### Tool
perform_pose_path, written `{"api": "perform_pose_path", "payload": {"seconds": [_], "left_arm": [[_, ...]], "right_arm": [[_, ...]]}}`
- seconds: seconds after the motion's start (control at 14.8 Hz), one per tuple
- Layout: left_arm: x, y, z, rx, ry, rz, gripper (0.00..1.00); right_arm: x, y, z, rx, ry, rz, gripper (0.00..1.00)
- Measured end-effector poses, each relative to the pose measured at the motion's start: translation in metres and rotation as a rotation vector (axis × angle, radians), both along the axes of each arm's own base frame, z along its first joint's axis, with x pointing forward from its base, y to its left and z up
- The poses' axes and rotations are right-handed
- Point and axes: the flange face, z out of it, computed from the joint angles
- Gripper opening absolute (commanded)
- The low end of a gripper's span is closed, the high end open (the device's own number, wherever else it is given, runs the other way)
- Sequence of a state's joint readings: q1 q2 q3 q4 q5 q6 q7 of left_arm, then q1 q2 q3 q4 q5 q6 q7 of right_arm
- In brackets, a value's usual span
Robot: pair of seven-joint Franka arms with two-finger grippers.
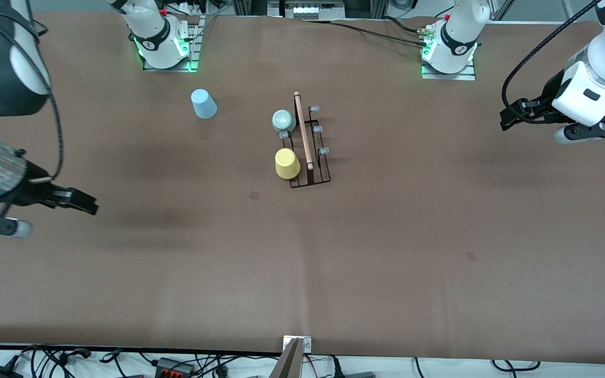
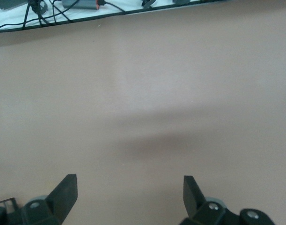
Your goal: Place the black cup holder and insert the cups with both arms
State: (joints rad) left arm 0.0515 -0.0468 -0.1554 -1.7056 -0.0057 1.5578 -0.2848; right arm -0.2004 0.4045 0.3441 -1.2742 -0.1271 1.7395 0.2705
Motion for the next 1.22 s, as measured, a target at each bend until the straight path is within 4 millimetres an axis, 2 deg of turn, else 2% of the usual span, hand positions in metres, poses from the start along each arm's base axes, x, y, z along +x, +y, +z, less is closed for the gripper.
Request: {"api": "perform_pose_path", "payload": {"seconds": [0.47,0.61,0.95,1.08,1.22], "left_arm": [[0.0,0.0,0.0,0.0,0.0,0.0,1.0],[0.0,0.0,0.0,0.0,0.0,0.0,1.0],[0.0,0.0,0.0,0.0,0.0,0.0,1.0],[0.0,0.0,0.0,0.0,0.0,0.0,1.0],[0.0,0.0,0.0,0.0,0.0,0.0,1.0]], "right_arm": [[-0.019,-0.032,0.047,-0.064,-0.054,0.028,1.0],[-0.022,-0.048,0.048,-0.09,-0.048,0.058,1.0],[-0.031,-0.094,0.037,-0.03,-0.017,0.072,1.0],[-0.039,-0.098,0.04,-0.027,0.005,0.08,1.0],[-0.05,-0.094,0.044,-0.024,0.029,0.089,1.0]]}}
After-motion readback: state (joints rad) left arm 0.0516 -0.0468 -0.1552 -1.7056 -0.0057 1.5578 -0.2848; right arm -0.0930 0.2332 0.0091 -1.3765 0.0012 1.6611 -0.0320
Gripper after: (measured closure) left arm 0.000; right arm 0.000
